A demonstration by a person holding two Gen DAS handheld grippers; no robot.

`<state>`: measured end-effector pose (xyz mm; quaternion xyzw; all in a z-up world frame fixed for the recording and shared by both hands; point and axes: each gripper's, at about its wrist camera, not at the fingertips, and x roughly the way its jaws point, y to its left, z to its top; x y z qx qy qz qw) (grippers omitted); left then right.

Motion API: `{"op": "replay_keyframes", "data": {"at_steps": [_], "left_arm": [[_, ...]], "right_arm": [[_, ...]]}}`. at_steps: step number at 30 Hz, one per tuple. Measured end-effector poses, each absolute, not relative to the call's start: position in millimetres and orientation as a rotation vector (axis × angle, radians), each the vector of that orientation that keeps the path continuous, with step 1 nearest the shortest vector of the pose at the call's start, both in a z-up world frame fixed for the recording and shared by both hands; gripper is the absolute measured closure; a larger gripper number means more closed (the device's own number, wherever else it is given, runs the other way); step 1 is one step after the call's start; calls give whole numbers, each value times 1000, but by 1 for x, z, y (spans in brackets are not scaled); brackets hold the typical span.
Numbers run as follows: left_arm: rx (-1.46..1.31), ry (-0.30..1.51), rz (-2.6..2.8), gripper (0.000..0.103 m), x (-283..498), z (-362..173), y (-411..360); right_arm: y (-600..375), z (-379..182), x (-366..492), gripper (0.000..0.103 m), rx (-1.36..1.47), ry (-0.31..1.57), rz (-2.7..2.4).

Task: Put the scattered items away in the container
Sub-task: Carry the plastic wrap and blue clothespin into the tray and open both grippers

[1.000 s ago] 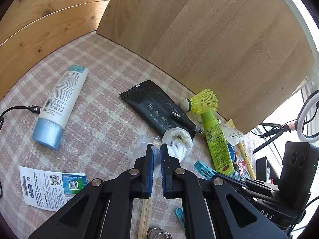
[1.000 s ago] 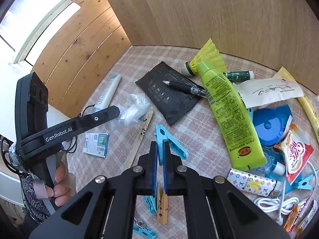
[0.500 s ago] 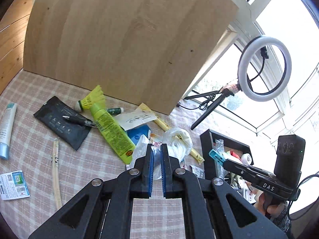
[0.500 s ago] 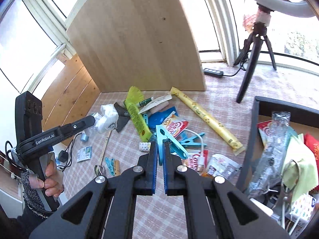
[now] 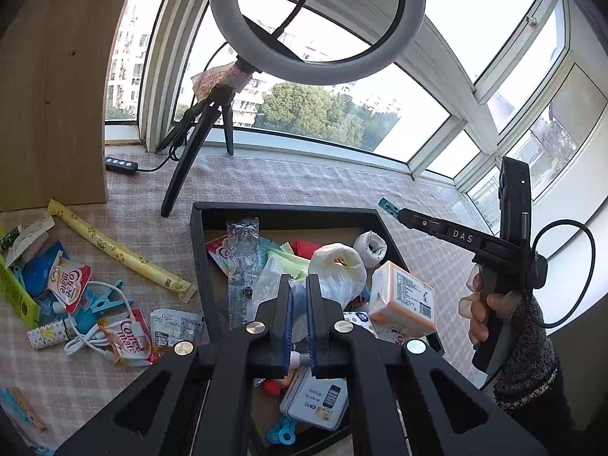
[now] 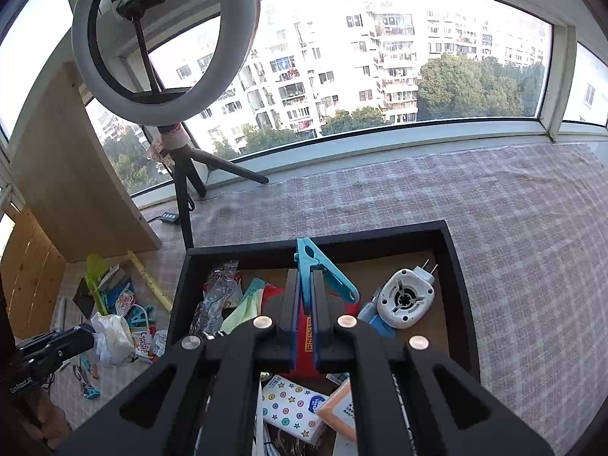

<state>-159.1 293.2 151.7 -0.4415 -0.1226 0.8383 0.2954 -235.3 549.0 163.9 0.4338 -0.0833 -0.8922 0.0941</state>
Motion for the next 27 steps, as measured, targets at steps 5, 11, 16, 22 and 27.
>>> {"op": "replay_keyframes", "data": {"at_steps": [5, 11, 16, 22, 27], "left_arm": [[-1210, -231, 2229, 64, -153, 147, 319], [-1247, -202, 2255, 64, -149, 142, 300], [-1267, -176, 2309, 64, -143, 144, 275], [-1234, -78, 2449, 54, -116, 164, 239], [-1214, -44, 2558, 33, -86, 184, 199]], "right_arm": [[560, 165, -230, 48, 1301, -276, -2752], [560, 166, -222, 45, 1307, -318, -2710], [547, 166, -210, 43, 1321, -318, -2683], [517, 174, -179, 39, 1290, -305, -2629], [479, 179, -146, 38, 1269, -270, -2577]]}}
